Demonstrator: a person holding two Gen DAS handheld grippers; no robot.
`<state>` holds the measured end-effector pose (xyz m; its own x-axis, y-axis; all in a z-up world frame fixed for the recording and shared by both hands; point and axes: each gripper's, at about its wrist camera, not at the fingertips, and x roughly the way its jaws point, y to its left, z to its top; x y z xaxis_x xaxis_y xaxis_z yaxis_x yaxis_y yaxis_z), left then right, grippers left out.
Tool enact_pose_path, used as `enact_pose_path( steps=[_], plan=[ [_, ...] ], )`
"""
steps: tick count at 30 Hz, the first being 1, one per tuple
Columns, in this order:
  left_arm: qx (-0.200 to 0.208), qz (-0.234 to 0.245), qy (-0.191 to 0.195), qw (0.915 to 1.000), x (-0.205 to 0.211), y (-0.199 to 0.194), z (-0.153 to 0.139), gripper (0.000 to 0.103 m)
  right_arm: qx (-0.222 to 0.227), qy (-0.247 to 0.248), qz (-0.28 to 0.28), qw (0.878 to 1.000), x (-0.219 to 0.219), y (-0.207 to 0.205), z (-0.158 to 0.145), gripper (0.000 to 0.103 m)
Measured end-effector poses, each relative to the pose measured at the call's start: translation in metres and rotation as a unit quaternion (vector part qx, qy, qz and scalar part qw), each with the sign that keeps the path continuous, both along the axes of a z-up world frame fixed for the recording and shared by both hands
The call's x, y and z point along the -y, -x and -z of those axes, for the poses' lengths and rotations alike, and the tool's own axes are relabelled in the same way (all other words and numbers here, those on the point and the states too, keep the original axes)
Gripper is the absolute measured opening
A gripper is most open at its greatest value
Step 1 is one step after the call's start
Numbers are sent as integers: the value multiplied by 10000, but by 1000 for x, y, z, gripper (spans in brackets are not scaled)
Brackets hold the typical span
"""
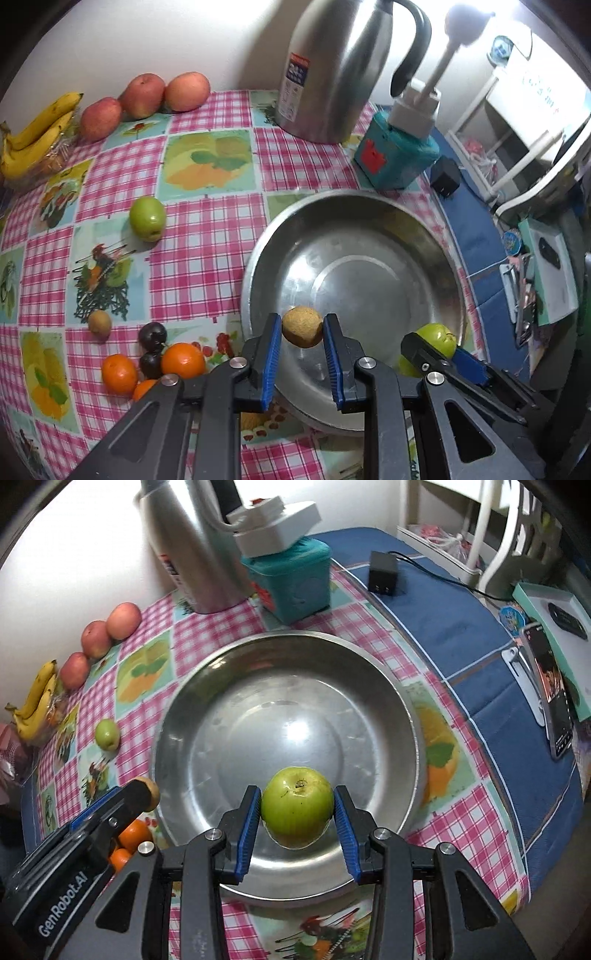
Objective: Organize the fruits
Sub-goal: 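Carry the apple into the steel bowl and open the right gripper while the left carries the kiwi, then lower the brown kiwi into the steel bowl and open the left gripper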
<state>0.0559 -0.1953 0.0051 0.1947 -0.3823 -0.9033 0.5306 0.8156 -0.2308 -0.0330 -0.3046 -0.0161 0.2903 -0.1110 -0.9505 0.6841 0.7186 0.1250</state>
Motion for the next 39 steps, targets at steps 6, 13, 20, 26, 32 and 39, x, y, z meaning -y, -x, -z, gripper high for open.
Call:
enact_pose_path(
  steps=[6,13,20,26,32,39],
  plan=[
    [-36,61,-212,9998,8,1,18,25,-142,-83,59,9998,5,4,10,42],
    [-42,85,-287,9995,10,1,20,25,-258,-226,83,9994,8,4,17,42],
    [-79,89,-322,9994,11,2,21,25,-374,-234,64,9990,9,3,20,42],
    [-95,49,-346,9993,10,1,21,26,-401,-208,55,9990,8,2,21,42],
    [-165,51,-349,9992,10,0,22,26,-358,-159,36,9992,7,2,18,42],
    [-199,43,-319,9993,8,0,22,28,-335,-134,20,9993,6,2,15,42]
  ],
)
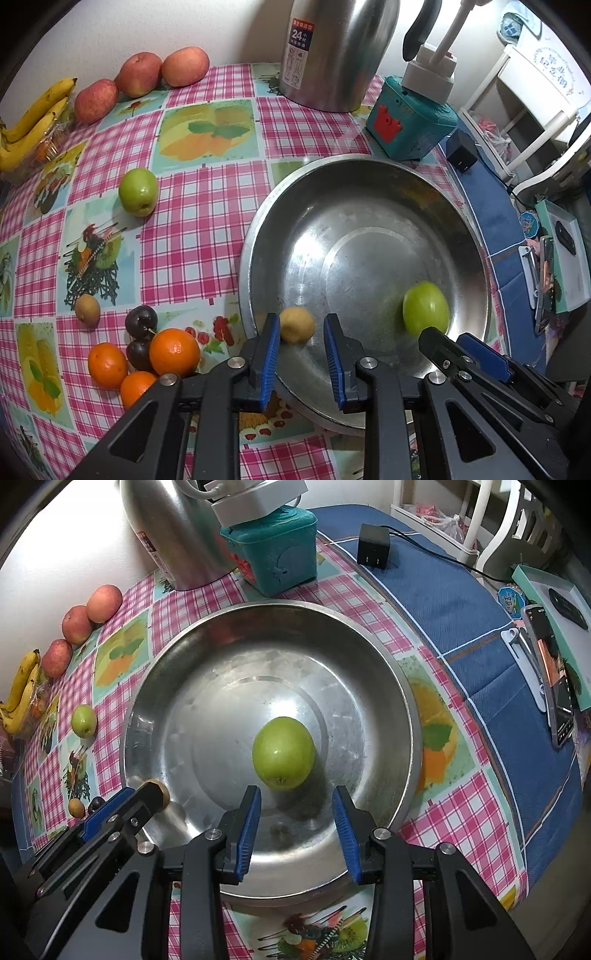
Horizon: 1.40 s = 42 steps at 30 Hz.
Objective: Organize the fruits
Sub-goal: 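Lower the brown kiwi into the steel bowl and open the left gripper, then move both tools back from the bowl toward the fruit cluster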
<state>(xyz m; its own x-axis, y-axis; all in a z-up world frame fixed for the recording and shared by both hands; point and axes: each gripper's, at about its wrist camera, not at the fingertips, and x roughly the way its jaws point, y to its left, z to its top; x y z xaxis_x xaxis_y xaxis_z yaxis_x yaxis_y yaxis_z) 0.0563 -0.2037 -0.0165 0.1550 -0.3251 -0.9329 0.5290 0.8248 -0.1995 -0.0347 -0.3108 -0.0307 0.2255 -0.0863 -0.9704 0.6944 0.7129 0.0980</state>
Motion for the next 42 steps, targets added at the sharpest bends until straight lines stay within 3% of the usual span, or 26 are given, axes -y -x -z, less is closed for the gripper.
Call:
enact_pose_path(
  steps=[16,18,20,27,30,37,41,42],
  plan=[
    [4,-277,-50,9996,-14,-8,-4,29,69,4,-5,10000,1,0,-5,43],
    [34,-360,-80,9993,-18,-11,-6,40,59,17,5,10000,1,0,-5,55],
    [108,-474,-150,9987,-25,-15,-7,63,52,23,20,10000,2,0,-4,64],
    [196,-761,-383,9962,-43,-25,-2,78,68,35,-27,10000,3,0,-4,69],
    [216,-857,-463,9950,-50,-28,0,83,93,28,-73,9999,1,0,-3,83],
    [380,-1038,-570,9922,-61,-32,1,103,151,41,-179,9997,-1,-3,-3,84],
    [545,-1140,-632,9900,-67,-34,2,103,184,52,-209,9996,-3,-4,-3,86],
    [551,-1142,-639,9899,-67,-35,2,103,196,59,-208,9996,-3,-4,-3,91]
  ],
)
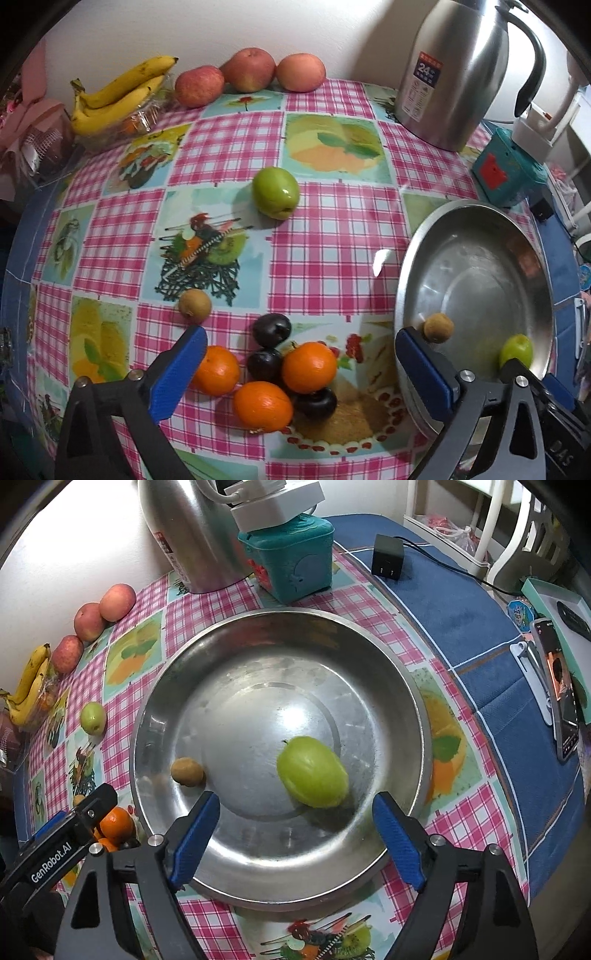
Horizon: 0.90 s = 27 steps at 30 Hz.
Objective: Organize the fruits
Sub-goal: 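Move both tools back from the bowl toward the fruit cluster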
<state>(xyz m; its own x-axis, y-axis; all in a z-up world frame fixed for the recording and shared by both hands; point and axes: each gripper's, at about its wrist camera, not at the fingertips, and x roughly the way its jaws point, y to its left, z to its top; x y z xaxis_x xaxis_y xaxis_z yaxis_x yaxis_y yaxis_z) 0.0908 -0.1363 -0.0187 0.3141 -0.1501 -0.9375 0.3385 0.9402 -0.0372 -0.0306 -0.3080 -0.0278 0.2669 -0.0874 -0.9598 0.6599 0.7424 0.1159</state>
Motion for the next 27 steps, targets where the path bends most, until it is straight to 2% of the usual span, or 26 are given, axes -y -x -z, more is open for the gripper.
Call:
enact_pose_path(
  steps=[1,17,27],
  plan=[
    [-12,-5,-2,10000,0,-1,1,103,11,21,3,10000,0,0,0,97],
    [-5,-28,-94,10000,-7,0,2,103,160,91,145,9997,2,3,-4,97],
    [92,-105,-1,9999,-25,-2,-7,103,130,215,-29,9997,-8,0,-8,97]
  ],
)
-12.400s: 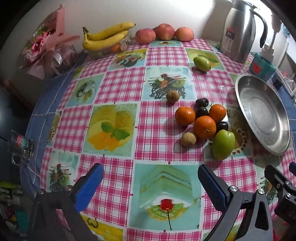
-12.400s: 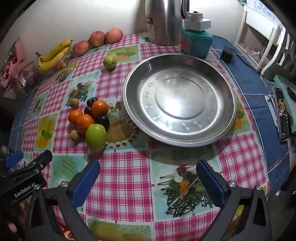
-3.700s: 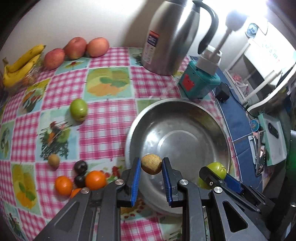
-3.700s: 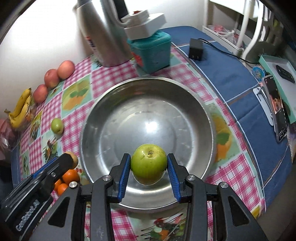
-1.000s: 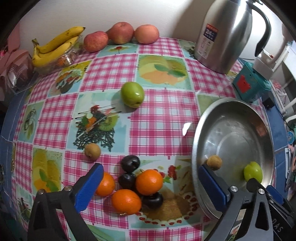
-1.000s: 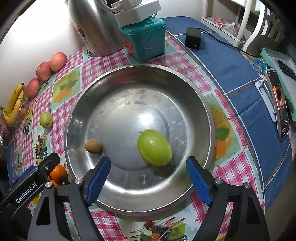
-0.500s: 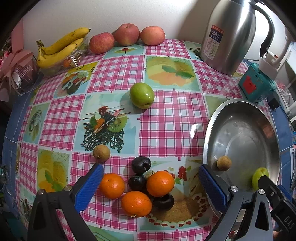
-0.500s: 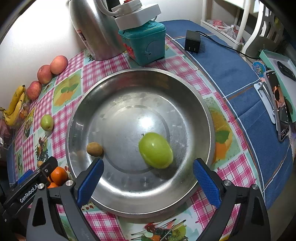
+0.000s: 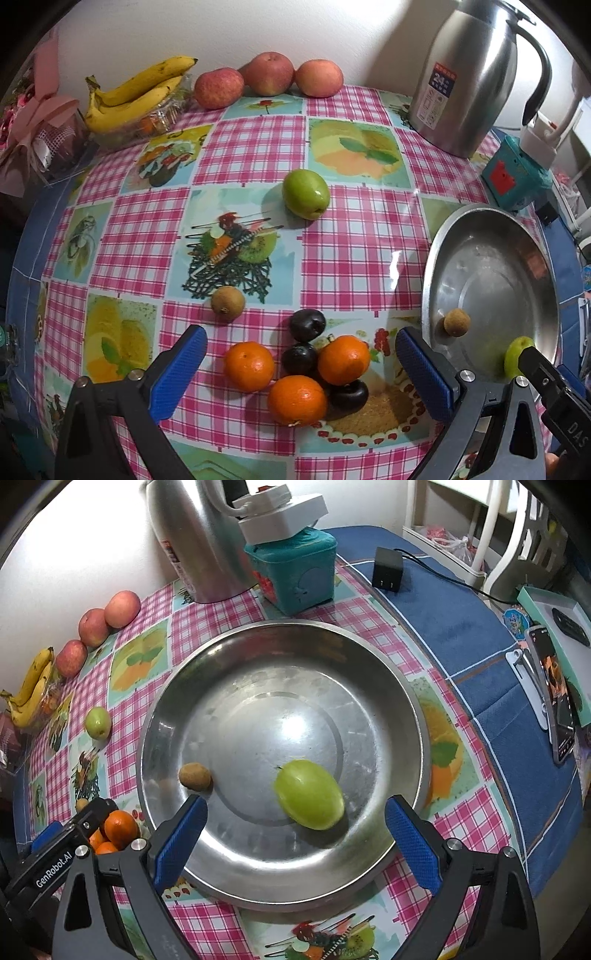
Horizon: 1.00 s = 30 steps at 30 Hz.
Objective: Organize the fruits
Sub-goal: 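Move both tools back from the bowl toward the fruit cluster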
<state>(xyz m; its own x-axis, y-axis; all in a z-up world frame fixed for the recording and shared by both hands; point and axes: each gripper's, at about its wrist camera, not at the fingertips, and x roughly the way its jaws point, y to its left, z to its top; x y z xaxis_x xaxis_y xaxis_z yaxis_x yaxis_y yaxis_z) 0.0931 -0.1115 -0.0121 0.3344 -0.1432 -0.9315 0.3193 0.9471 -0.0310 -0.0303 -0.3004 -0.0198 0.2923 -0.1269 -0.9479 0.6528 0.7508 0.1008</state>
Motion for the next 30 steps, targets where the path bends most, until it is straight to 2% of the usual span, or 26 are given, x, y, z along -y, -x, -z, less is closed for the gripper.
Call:
enact_pose_path(
  steps=[9,15,23,27,30],
  plan=[
    [197,-105,-25,9997,-29,-6,-13,103,61,67,-102,9999,-13,-4,-5,97],
    [298,-440,-31,9986,-64,-16,-20,103,124,125,-324,9993,-29,-12,-9,97],
    [249,-824,256,9960,-103,-23,-23,103,470,125,-750,9960,-60,-26,-15,97],
    [169,-923,396,9948,-114,-27,-21,103,469,123,-956,9942,-75,-33,-14,97],
    [138,-946,475,9943,-117,-29,-21,103,333,322,-1233,9913,-88,-39,-13,97]
  ],
)
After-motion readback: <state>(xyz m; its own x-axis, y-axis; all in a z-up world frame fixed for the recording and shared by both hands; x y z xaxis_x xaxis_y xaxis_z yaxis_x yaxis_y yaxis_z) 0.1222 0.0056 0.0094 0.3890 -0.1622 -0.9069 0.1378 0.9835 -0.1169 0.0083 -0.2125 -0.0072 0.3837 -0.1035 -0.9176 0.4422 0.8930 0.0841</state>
